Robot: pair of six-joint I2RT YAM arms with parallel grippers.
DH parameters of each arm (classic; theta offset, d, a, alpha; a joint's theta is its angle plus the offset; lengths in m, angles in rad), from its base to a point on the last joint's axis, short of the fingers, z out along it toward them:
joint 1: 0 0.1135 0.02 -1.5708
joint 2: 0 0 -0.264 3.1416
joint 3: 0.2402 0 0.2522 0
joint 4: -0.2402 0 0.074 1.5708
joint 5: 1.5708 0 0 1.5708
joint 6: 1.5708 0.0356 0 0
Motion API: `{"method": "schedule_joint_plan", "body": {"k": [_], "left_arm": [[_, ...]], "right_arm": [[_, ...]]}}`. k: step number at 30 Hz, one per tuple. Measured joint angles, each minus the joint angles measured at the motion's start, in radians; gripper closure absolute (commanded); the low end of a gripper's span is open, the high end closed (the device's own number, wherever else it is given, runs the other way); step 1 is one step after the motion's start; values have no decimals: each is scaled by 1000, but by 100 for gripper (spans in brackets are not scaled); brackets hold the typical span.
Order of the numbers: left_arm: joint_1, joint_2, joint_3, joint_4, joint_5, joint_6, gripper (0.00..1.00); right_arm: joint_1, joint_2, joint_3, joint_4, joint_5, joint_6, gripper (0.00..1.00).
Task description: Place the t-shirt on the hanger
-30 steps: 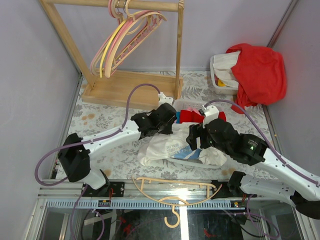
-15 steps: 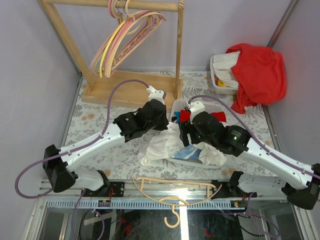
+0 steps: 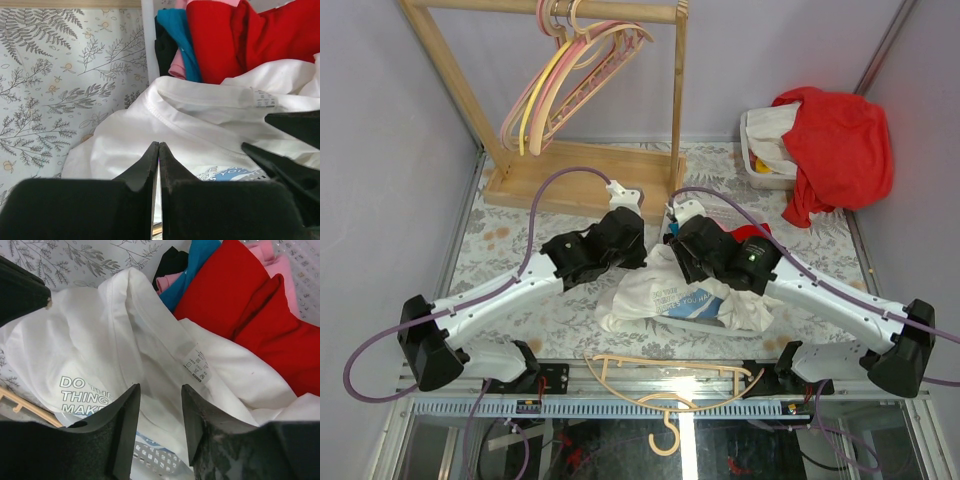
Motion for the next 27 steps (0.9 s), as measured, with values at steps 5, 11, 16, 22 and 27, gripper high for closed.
{"method": "schedule_joint_plan", "body": {"k": [5, 11, 16, 22, 27], "left_arm": [[0, 0, -8, -6, -2, 0, 100], [0, 0, -10, -2, 22, 0, 100], [0, 0, -10, 4, 39, 0, 100], [0, 0, -10, 5, 67, -3, 96], [-6, 0, -10, 16, 86, -11, 95]], "right_arm": [[-1, -23, -23, -2, -50, -9, 67], [-1, -89, -71, 0, -147, -18, 83], [-1, -115, -83, 1, -191, -21, 94], [-1, -194, -119, 12, -264, -12, 100], [-1, -244, -174, 32, -308, 0, 100]]}}
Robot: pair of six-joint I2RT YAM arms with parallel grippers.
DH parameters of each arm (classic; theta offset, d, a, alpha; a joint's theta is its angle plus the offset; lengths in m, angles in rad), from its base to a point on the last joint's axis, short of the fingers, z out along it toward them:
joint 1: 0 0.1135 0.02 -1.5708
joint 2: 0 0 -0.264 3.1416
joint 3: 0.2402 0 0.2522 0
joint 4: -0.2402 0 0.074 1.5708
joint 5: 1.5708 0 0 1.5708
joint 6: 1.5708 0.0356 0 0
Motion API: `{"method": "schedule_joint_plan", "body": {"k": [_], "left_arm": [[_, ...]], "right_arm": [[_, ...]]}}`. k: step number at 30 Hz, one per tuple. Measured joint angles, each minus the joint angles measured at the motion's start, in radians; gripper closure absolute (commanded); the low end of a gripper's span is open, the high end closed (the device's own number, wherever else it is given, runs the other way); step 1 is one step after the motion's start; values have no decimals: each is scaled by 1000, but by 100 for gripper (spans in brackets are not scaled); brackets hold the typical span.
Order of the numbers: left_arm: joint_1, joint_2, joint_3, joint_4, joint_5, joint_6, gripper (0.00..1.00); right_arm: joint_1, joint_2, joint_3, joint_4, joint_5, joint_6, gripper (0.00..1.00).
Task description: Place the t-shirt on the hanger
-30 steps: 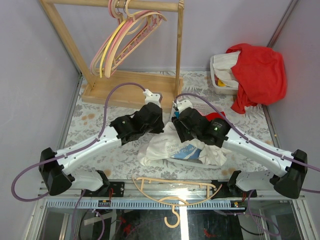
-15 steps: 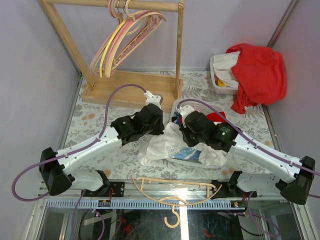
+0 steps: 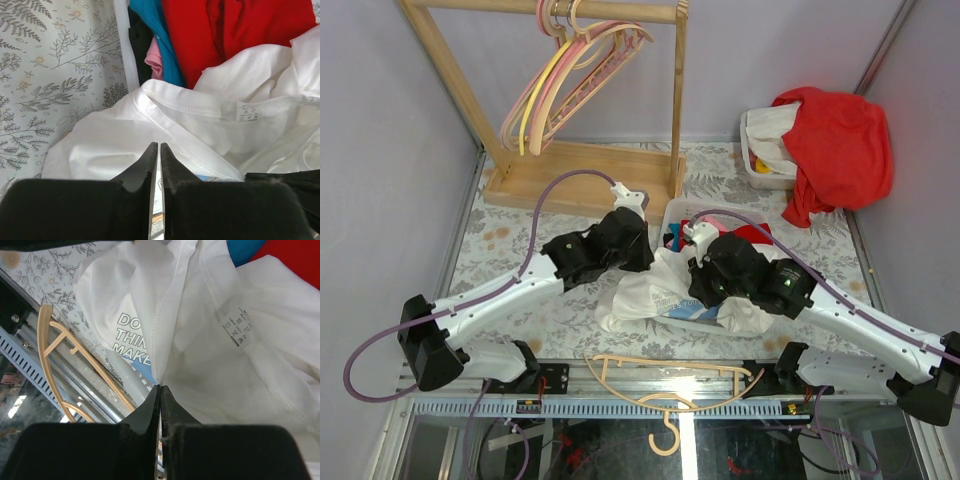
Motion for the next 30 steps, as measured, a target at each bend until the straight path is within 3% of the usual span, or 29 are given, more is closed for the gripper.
{"method": "schedule_joint_plan", "body": {"k": [4, 11, 26, 30], "left_arm": [[-6, 1, 0, 7, 13, -6, 91], [-41, 12, 0, 27, 27, -27, 70], [-87, 23, -80, 48, 31, -78, 67], [-87, 28, -80, 53, 26, -82, 58]], "right_arm": [[0, 0, -11, 1, -17, 6, 100], [0, -16, -77, 43, -88, 26, 100], [0, -66, -180, 86, -163, 63, 100], [0, -79, -203, 91, -171, 68, 100]]}}
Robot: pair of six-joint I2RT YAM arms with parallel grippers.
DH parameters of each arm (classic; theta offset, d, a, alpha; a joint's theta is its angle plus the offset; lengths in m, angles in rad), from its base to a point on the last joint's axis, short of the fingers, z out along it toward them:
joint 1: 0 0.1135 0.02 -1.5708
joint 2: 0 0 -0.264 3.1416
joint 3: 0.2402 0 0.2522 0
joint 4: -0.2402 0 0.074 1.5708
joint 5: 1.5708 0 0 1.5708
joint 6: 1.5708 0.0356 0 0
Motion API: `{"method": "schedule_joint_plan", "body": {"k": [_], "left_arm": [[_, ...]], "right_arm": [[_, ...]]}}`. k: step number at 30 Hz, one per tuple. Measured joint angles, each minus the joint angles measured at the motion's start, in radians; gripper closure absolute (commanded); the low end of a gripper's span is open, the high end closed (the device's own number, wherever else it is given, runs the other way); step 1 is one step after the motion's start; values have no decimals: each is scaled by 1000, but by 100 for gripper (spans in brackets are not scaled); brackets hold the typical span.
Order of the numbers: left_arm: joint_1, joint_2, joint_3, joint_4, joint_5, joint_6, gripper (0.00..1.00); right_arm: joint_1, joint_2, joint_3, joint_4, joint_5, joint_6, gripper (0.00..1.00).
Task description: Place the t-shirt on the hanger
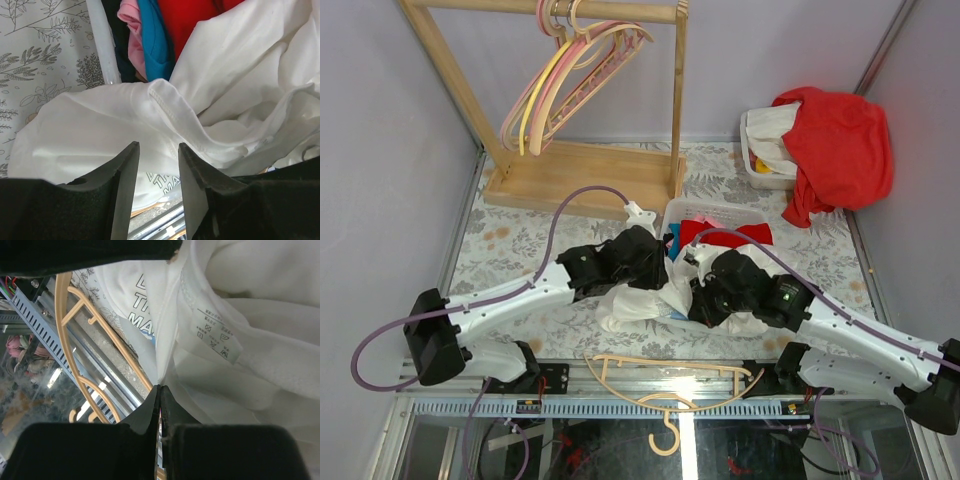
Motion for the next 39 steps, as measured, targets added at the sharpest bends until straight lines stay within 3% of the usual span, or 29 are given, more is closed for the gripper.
{"method": "schedule_joint_plan", "body": {"k": [4, 20, 23, 24, 25, 27, 33, 39], "left_arm": [[-1, 33, 6, 8, 1, -2, 50], [-5, 124, 71, 15, -57, -7, 50], [-5, 133, 81, 12, -73, -8, 64], [-5, 140, 89, 11, -80, -8, 70], [-5, 149, 96, 11, -86, -8, 83], [-5, 159, 102, 10, -94, -11, 92], [-7, 153, 102, -35, -128, -8, 100], [-12, 79, 111, -95, -174, -7, 100]], "right_arm": [[0, -15, -4, 3, -5, 4, 100], [0, -28, -4, 6, -13, 5, 100], [0, -28, -4, 6, -13, 5, 100], [0, -28, -4, 6, -13, 5, 100], [0, -28, -4, 6, -13, 5, 100], [0, -28, -4, 6, -13, 5, 100], [0, -32, -4, 6, -13, 4, 100], [0, -34, -2, 12, -12, 3, 100]]}}
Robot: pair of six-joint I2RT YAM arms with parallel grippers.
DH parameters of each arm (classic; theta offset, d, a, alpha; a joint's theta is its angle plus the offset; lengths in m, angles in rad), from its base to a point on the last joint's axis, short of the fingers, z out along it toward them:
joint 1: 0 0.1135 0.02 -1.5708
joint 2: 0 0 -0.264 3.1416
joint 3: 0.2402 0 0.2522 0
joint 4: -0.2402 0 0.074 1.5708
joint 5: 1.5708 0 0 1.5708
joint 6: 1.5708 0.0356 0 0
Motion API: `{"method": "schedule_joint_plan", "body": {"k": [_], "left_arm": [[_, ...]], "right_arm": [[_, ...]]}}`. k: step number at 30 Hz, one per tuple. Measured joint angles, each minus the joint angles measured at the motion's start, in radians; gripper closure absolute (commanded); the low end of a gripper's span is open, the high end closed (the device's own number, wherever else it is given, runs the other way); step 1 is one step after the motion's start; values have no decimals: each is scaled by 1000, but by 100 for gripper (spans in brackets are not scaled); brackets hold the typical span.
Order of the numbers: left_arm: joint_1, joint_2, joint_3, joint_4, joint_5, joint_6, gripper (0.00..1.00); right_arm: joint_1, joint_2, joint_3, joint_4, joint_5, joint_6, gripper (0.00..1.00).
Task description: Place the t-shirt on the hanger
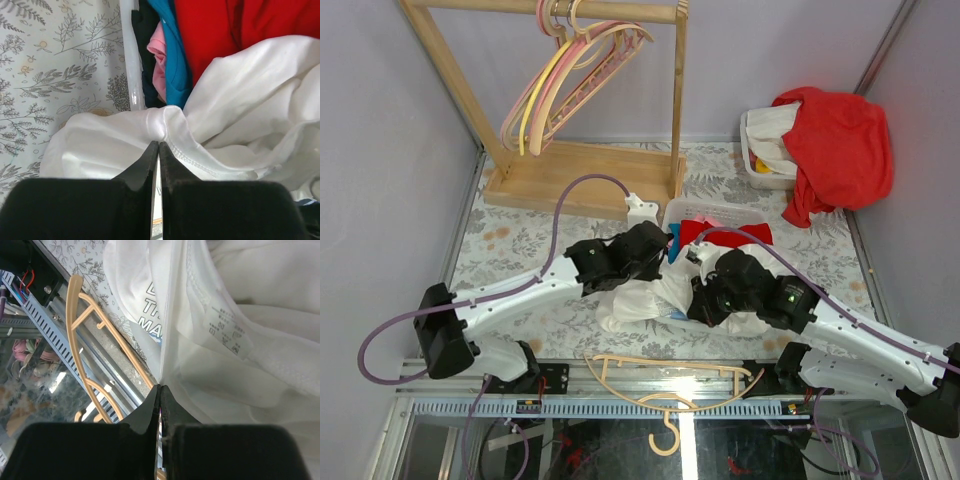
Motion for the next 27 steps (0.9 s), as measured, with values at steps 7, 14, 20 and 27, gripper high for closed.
{"method": "schedule_joint_plan", "body": {"k": [7, 14, 20, 27], "left_arm": [[0, -63, 24, -26, -24, 0, 100], [-4, -93, 23, -29, -45, 0, 100], [-14, -124, 11, -29, -48, 0, 100], [-21, -140, 6, -29, -57, 0, 100]], "right_arm": [[0, 26, 48, 2, 2, -12, 48], [0, 55, 193, -27, 67, -43, 20], [-1, 86, 329, -29, 167, -87, 11], [-41, 215, 356, -20, 174, -122, 15]]}}
